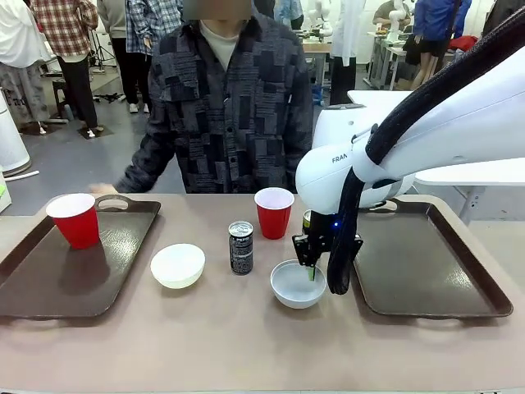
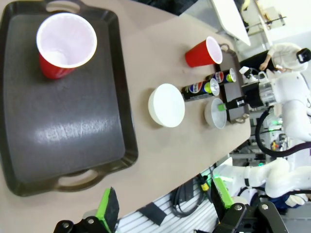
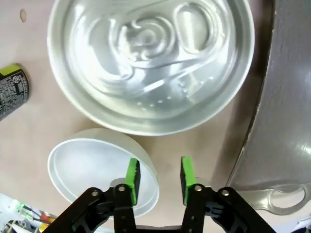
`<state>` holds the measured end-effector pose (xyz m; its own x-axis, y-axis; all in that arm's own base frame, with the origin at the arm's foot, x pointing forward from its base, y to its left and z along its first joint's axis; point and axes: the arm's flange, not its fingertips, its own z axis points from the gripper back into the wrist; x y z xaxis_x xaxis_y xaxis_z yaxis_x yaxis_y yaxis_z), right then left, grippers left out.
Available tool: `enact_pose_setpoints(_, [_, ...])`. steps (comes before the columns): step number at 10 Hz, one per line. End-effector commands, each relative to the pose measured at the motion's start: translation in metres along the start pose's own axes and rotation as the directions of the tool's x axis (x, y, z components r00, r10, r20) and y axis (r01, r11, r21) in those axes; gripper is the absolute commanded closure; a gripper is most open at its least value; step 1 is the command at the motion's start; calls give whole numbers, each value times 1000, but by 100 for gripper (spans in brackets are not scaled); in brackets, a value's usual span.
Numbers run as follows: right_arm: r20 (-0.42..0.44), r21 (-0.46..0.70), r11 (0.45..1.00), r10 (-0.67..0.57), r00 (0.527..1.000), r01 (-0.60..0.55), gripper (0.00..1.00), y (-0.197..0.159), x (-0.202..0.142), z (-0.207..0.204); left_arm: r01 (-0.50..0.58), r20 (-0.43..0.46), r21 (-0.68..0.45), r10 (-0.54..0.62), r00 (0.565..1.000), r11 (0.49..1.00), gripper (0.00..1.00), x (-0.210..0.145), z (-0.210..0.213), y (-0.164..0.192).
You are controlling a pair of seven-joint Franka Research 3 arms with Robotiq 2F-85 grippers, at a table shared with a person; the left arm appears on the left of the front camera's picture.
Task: Prepare tableware on both trays.
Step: Pick up a Picnic Bowl from the table and place it on a Handle tray.
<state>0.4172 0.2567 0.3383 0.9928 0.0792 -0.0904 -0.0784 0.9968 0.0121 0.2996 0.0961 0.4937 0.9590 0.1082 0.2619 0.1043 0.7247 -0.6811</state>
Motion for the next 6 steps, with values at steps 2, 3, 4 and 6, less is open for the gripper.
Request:
enact_pose_setpoints(2, [-16, 18, 1000, 14, 1000, -14, 78, 3, 0, 2, 12, 14, -13, -12, 1000, 1000, 0, -1, -1, 1])
enact_pose_setpoints(3, [-20, 19, 1000, 14, 1000, -14, 88, 2, 0, 2, 12, 14, -13, -12, 1000, 1000, 0, -1, -1, 1])
enact_pose_setpoints(4, [-26, 25, 1000, 11, 1000, -11, 96, 2, 1, 3, 12, 14, -13, -12, 1000, 1000, 0, -1, -1, 1])
enact_pose_setpoints(6, [-24, 37, 999, 17, 1000, -16, 100, 1, 0, 8, 12, 14, -13, -12, 1000, 1000, 0, -1, -1, 1])
